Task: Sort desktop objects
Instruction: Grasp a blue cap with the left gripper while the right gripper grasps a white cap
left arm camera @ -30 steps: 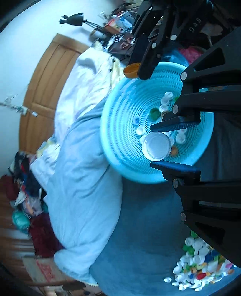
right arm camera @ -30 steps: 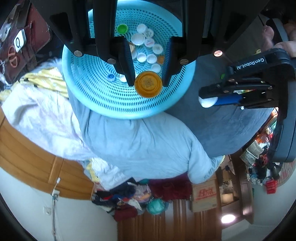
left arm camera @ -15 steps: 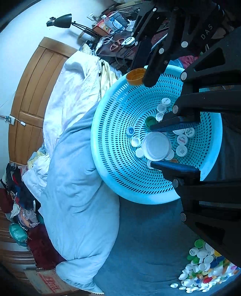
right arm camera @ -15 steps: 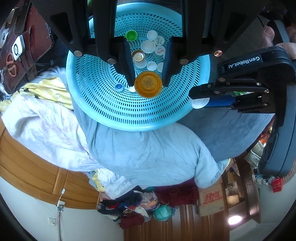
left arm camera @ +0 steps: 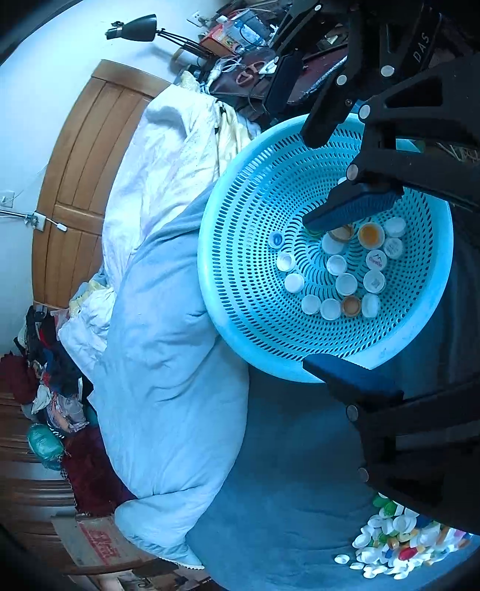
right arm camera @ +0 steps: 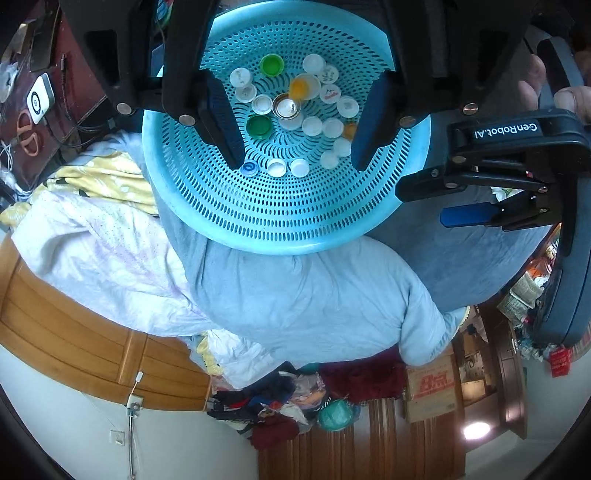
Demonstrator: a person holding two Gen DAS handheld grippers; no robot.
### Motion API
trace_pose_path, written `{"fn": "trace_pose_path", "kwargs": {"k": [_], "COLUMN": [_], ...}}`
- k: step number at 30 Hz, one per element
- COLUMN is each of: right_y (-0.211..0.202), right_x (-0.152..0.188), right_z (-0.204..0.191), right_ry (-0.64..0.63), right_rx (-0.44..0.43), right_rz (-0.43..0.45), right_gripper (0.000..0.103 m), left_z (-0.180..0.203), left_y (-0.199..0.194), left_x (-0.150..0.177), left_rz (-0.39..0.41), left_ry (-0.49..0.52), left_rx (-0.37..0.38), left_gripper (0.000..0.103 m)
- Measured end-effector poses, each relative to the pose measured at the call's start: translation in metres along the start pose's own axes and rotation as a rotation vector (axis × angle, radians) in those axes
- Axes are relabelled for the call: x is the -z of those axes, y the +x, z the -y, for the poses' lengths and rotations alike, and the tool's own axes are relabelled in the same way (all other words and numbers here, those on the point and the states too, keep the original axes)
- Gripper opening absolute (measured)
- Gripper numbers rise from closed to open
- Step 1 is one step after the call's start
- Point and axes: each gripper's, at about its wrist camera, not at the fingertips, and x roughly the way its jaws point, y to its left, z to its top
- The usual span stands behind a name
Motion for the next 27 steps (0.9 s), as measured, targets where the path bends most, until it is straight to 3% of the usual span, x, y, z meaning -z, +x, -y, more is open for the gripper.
{"fn": "trace_pose_path", "kwargs": {"k": [5, 8, 11, 16, 19, 21, 25, 27], "right_y": [-0.017, -0.026, -0.028, -0.005, 0.012, 0.019, 0.025, 0.028], "right_x": [-0.002, -0.001, 0.006, 0.021, 0.03, 0.034, 0.039, 0.039], "right_z": [-0.012, -0.027, -0.047, -0.084, -0.105, -0.116, -0.141, -0.151], "right_ry": [0.002, -0.013, -0.045, -0.087, -0.098, -0.108, -0.165, -0.176], "right_rx": [-0.058, -0.113, -0.164, -0.244, -0.289, -0.306, -0.316, -0.317], "right_rz": [0.075, 0.119, 0.14, 0.086, 0.033, 0.011, -0.018, -0.028], "right_gripper": [0.065, 0.065, 0.065, 0.065, 0.065, 0.065, 0.065, 0.065], "left_z": [-0.018, -0.062, -0.128, -0.253, -0.306, -0.323, -0.333, -0.346], "left_y": [-0.024, -0.057, -0.09, -0.125, -0.127, -0.114, -0.076, -0.079], "left_x": [0.012, 0.048, 0.11, 0.234, 0.288, 0.303, 0.302, 0.31], "left_rz": [0.061, 0.136, 0.171, 0.103, 0.075, 0.047, -0.06, -0.01], "left_ry": [-0.003, -0.033, -0.107, -0.383, -0.567, -0.61, -0.563, -0.616], "left_rx": [0.002, -0.045, -0.145, -0.342, -0.388, -0.377, -0.439, -0.444], "left_gripper": [0.062, 0.063, 0.063, 0.062, 0.061, 0.061, 0.063, 0.064]}}
